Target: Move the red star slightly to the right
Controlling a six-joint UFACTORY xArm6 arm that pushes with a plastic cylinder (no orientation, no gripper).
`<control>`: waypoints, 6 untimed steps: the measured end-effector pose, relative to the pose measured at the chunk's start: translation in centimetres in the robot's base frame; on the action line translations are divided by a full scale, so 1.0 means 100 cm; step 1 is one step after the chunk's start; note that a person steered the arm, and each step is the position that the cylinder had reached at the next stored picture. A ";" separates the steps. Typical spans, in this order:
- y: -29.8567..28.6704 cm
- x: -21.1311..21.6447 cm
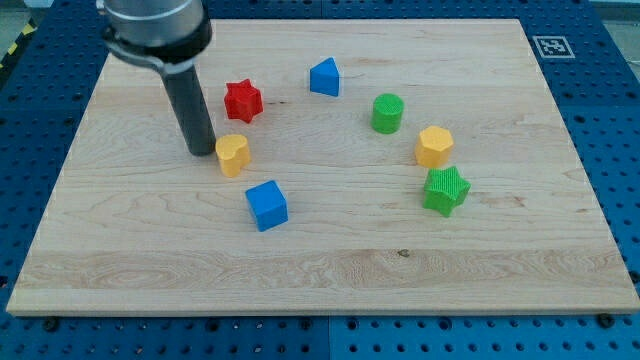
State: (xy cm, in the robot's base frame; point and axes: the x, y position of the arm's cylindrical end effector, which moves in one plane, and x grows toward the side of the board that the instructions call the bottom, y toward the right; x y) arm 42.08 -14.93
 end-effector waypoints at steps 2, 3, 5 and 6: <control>-0.012 -0.053; -0.008 -0.053; 0.030 -0.053; 0.051 -0.053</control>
